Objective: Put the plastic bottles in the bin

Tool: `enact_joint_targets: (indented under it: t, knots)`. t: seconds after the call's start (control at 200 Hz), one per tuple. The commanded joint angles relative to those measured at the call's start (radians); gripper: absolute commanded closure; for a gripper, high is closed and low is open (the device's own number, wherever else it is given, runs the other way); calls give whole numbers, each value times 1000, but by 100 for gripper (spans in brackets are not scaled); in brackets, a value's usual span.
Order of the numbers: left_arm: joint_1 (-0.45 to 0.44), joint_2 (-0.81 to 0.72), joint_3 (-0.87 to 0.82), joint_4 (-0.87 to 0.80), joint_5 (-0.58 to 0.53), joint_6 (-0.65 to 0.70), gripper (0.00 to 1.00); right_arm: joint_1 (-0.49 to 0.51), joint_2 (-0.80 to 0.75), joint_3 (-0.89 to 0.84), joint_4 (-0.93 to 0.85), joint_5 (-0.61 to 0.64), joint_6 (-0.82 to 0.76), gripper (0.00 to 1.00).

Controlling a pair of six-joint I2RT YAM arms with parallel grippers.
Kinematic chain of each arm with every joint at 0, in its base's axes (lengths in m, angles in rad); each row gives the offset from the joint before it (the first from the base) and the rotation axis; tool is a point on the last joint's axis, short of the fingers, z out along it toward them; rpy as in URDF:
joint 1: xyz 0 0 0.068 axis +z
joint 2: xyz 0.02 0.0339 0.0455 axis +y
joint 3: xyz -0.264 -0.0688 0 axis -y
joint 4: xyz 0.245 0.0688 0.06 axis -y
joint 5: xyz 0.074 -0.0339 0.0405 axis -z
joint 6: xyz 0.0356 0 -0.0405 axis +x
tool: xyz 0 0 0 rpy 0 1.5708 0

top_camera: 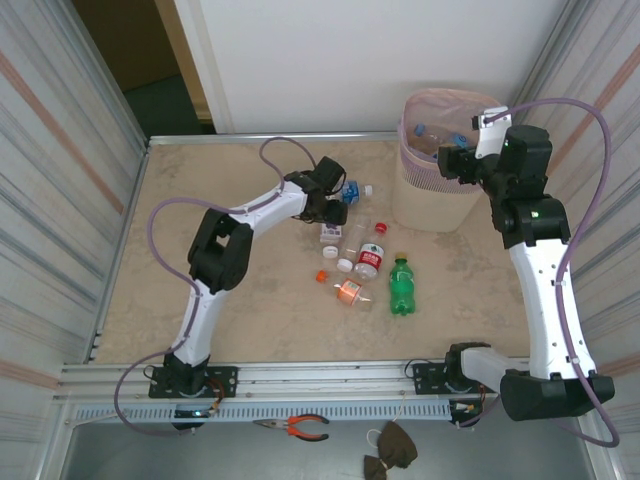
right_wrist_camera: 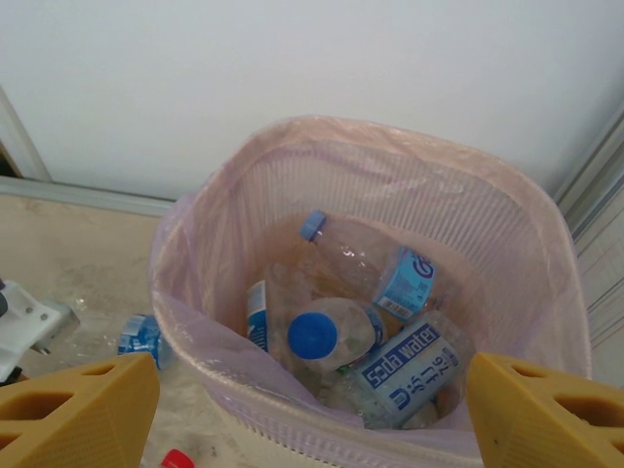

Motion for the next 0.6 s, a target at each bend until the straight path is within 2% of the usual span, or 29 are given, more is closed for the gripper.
enact_joint_targets:
  t: [0.0,0.09,0.22,0.591]
  knots:
    - [10,-42,-17,-33,-26,1,27,12,-12,27,-4,-6,7,19]
    - [10,-53,-12,-39,-21,-5,25,19,-11,33,-5,-4,8,19]
    - [7,-64,-13,-36,5,-15,17,27,-11,37,-6,1,9,19]
    - [-6,-66,-34,-11,38,-40,13,42,-3,46,-10,12,8,19]
